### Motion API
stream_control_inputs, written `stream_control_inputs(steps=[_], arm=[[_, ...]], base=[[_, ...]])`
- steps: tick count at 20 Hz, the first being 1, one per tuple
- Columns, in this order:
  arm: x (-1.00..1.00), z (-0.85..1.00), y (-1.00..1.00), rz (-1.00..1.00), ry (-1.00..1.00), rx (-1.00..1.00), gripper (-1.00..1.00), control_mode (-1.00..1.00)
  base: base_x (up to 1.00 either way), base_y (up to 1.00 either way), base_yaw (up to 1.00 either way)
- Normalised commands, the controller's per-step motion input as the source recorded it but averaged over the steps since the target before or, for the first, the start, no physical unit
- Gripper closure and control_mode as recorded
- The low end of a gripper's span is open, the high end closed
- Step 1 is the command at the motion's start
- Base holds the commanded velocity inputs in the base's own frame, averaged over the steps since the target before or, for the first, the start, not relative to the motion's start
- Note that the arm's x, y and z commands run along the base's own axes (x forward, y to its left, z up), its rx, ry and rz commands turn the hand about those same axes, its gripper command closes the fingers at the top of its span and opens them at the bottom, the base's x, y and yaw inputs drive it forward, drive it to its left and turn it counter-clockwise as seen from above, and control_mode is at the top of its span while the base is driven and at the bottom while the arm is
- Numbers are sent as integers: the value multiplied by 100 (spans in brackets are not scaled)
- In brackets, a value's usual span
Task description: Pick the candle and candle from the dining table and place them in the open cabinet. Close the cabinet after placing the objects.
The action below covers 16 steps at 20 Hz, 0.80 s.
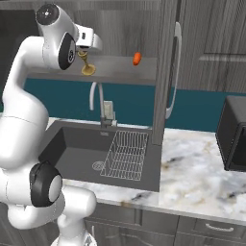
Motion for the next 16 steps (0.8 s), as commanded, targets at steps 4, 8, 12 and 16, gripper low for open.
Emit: stream_control_inputs(steps=[4,8,12,16], arm=[[15,0,0,0,15,-5,100,-100],[19,0,0,0,13,-4,100,-100],[23,0,0,0,1,0,100,-100],[24,0,0,0,0,0,100,-100]], base=[[0,0,0],[0,0,0],[0,0,0],[0,0,0]])
